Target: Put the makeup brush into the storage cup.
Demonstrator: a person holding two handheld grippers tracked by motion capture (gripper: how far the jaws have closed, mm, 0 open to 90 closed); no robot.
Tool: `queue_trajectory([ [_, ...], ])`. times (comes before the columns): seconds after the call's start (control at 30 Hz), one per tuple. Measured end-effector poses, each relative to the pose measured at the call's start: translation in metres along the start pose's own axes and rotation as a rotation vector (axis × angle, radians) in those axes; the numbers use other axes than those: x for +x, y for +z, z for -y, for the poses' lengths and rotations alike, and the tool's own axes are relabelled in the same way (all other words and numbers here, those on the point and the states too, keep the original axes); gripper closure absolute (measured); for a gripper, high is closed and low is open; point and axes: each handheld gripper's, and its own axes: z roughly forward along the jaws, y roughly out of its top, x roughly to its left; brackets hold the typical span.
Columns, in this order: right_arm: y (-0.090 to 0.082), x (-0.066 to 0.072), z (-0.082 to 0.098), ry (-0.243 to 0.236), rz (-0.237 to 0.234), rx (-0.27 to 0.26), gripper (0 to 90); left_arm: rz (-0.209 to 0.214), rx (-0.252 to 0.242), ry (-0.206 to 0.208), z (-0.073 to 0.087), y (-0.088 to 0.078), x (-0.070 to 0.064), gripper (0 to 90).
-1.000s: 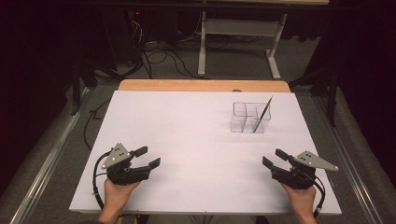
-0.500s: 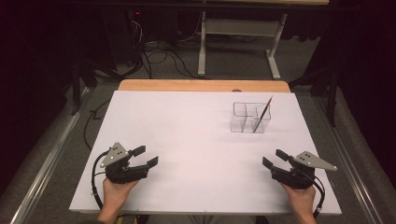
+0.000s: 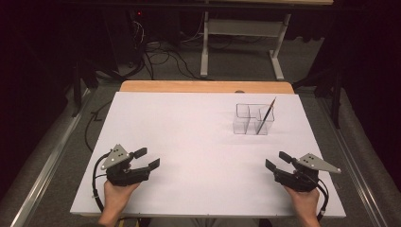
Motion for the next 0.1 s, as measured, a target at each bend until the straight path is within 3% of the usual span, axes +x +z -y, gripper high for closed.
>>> queue_trajectory([
  [0.1,0.0001,0.0,-0.0003,0.001,-0.003,-0.001,35.5,-0.001,0.0,-0.003,0.0,-0.0002,0.0007,32.2],
])
